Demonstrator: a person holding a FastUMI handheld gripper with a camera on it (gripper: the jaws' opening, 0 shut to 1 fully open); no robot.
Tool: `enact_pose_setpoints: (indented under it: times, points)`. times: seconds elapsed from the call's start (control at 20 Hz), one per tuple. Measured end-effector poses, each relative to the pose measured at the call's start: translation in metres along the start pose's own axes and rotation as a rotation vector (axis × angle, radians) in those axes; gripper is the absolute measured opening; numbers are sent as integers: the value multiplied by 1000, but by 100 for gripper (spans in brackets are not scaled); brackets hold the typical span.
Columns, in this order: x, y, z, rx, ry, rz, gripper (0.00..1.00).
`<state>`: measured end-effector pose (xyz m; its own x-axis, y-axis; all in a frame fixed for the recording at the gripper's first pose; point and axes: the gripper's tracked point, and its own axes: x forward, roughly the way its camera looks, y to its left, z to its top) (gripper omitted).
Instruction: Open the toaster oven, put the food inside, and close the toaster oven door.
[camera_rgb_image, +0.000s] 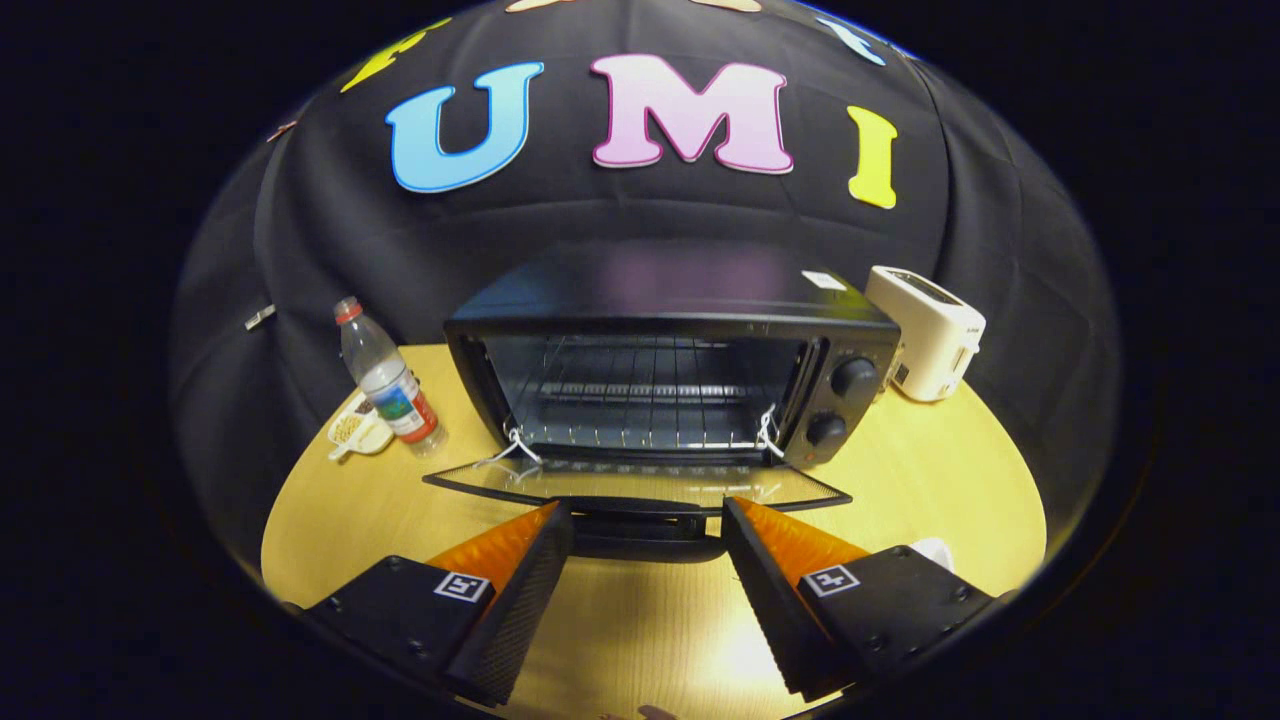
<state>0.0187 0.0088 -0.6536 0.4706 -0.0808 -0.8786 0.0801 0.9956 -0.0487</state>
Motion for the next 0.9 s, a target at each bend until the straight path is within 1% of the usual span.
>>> enact_pose_setpoints:
  times: [0.1, 0.15, 0.2, 0.35, 0.5, 0.65, 0.75, 0.9]
  points:
    - [1, 3, -23, 36, 72, 32, 98]
    - [0, 1, -34, 54, 111, 35, 99]
    - [-1, 0, -37, 68, 128, 43, 100]
    - [-6, -13, -27, 58, 104, 46, 98]
    - [-15, -32, -19, 84, 98, 50, 98]
    - [-28, -76, 5, 111, 40, 37, 98]
    - [-38, -121, 13, 78, 20, 11, 98]
    - [-50, -186, 1, 66, 54, -8, 98]
